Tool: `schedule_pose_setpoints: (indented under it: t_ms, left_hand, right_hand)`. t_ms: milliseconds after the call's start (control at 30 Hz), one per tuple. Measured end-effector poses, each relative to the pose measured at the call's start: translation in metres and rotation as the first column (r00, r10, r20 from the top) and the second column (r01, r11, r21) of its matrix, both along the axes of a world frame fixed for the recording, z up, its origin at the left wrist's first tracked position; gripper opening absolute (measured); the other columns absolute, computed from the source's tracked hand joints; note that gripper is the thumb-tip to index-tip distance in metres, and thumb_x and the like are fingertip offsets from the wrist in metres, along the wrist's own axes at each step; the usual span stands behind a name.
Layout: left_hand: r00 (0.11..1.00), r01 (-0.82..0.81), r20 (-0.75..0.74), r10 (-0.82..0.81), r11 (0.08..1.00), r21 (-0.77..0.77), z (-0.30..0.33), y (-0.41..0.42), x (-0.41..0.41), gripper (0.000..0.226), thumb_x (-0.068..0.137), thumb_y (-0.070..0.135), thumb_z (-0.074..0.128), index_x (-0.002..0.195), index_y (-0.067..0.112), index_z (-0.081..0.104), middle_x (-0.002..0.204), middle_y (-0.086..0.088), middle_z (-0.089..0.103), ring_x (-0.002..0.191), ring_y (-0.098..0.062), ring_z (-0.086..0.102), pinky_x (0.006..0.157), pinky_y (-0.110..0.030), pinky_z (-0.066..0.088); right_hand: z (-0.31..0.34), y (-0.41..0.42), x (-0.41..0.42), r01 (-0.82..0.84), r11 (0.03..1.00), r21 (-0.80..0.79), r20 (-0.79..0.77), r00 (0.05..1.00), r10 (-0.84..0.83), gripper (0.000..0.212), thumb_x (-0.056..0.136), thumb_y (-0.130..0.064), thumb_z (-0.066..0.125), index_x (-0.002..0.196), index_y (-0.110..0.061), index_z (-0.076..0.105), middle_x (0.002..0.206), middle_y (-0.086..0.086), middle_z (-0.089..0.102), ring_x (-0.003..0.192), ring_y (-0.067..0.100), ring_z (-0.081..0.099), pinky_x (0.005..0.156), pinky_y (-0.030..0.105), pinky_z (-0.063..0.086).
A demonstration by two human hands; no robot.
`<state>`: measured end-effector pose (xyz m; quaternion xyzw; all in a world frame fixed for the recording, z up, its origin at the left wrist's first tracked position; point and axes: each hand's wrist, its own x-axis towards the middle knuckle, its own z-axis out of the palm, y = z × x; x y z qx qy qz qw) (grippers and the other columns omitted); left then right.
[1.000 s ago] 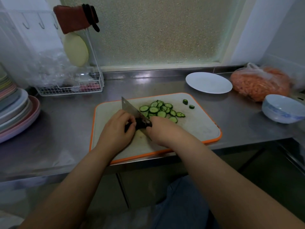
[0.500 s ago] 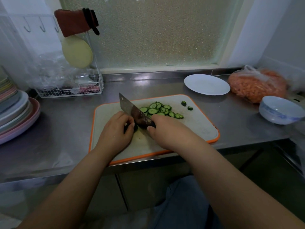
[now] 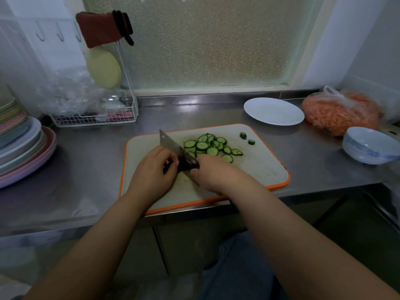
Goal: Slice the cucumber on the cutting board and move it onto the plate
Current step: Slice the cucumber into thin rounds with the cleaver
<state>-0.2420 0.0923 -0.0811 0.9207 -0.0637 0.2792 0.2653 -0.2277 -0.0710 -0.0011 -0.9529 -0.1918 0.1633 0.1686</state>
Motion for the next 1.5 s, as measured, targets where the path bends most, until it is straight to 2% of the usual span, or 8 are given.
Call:
schedule_pose_setpoints:
  t_ms: [133, 267, 367, 600, 1000, 1167, 1300, 1500]
  left_hand:
    - [1.000, 0.003, 0.008, -0.004, 1.000, 0.020, 0.002, 0.000, -0.007, 0.008, 0.083, 0.016, 0.062, 0.081, 0.019, 0.056, 0.081, 0.005, 0.051, 0.072, -0.011, 0.046, 0.064, -0.028, 0.040]
    - [1.000, 0.014, 0.002, -0.014, 1.000, 0.022, 0.002, 0.001, -0.005, 0.010, 0.083, 0.014, 0.063, 0.080, 0.020, 0.055, 0.083, 0.006, 0.049, 0.073, -0.010, 0.046, 0.065, -0.026, 0.040]
    - [1.000, 0.014, -0.003, -0.014, 0.999, 0.032, 0.001, 0.002, -0.002, 0.012, 0.083, 0.013, 0.063, 0.080, 0.020, 0.054, 0.082, 0.005, 0.048, 0.073, -0.011, 0.045, 0.065, -0.027, 0.038]
    - [0.999, 0.030, -0.011, -0.030, 0.999, 0.024, 0.000, 0.002, -0.001, 0.008, 0.083, 0.020, 0.057, 0.080, 0.024, 0.051, 0.082, 0.007, 0.048, 0.074, -0.011, 0.045, 0.066, -0.028, 0.039]
    - [1.000, 0.010, -0.023, -0.009, 0.999, 0.032, -0.001, 0.002, -0.001, 0.012, 0.082, 0.011, 0.064, 0.081, 0.018, 0.054, 0.082, 0.005, 0.048, 0.074, -0.012, 0.043, 0.064, -0.025, 0.032]
    - [1.000, -0.019, -0.012, 0.019, 1.000, 0.011, 0.000, 0.001, -0.004, 0.009, 0.082, 0.014, 0.063, 0.080, 0.017, 0.055, 0.082, 0.005, 0.045, 0.074, -0.012, 0.043, 0.064, -0.023, 0.033]
    - [1.000, -0.019, -0.019, 0.019, 1.000, 0.016, 0.000, 0.003, -0.005, 0.009, 0.084, 0.016, 0.062, 0.080, 0.020, 0.054, 0.081, 0.005, 0.049, 0.073, -0.011, 0.046, 0.065, -0.026, 0.036]
    - [1.000, 0.013, -0.004, -0.013, 1.000, 0.012, 0.001, 0.002, -0.005, 0.006, 0.084, 0.022, 0.054, 0.080, 0.025, 0.050, 0.081, 0.006, 0.049, 0.073, -0.011, 0.045, 0.065, -0.025, 0.035]
  right_hand:
    - [0.006, -0.014, 0.003, 0.032, 0.994, 0.107, -0.053, 0.998, -0.026, 0.028, 0.099, -0.028, 0.046, 0.117, -0.010, 0.057, 0.098, 0.011, 0.059, 0.075, 0.022, 0.053, 0.063, 0.028, 0.041]
    - [0.005, -0.016, -0.003, 0.009, 0.994, 0.110, 0.005, 1.000, -0.009, 0.024, 0.098, -0.031, 0.047, 0.110, -0.014, 0.057, 0.092, 0.004, 0.056, 0.084, 0.023, 0.054, 0.069, 0.029, 0.040]
    - [0.008, -0.017, -0.010, -0.019, 0.995, 0.096, 0.053, 0.998, 0.013, 0.023, 0.097, -0.032, 0.048, 0.110, -0.015, 0.056, 0.100, 0.007, 0.060, 0.094, 0.025, 0.057, 0.072, 0.031, 0.042]
    - [0.018, -0.018, -0.020, -0.053, 0.997, 0.055, 0.132, 0.990, 0.045, 0.023, 0.099, -0.032, 0.045, 0.112, -0.015, 0.053, 0.107, 0.008, 0.061, 0.095, 0.025, 0.056, 0.071, 0.031, 0.039]
    - [0.000, 0.005, -0.007, -0.044, 0.998, -0.038, 0.056, 0.997, 0.046, 0.028, 0.099, -0.021, 0.046, 0.123, -0.010, 0.053, 0.120, 0.010, 0.059, 0.107, 0.027, 0.057, 0.078, 0.031, 0.043]
    - [0.002, -0.005, 0.002, 0.004, 0.998, 0.065, -0.036, 0.999, -0.002, 0.030, 0.099, -0.027, 0.046, 0.121, -0.009, 0.056, 0.107, 0.012, 0.062, 0.085, 0.025, 0.057, 0.058, 0.027, 0.041]
    - [0.004, -0.014, -0.001, 0.003, 0.996, 0.088, -0.022, 1.000, -0.001, 0.029, 0.098, -0.030, 0.046, 0.117, -0.010, 0.056, 0.097, 0.009, 0.057, 0.081, 0.022, 0.053, 0.066, 0.030, 0.041]
    - [0.009, -0.013, -0.014, -0.029, 0.997, 0.077, 0.080, 0.997, 0.023, 0.026, 0.097, -0.032, 0.046, 0.113, -0.014, 0.056, 0.108, 0.010, 0.062, 0.097, 0.027, 0.057, 0.071, 0.030, 0.040]
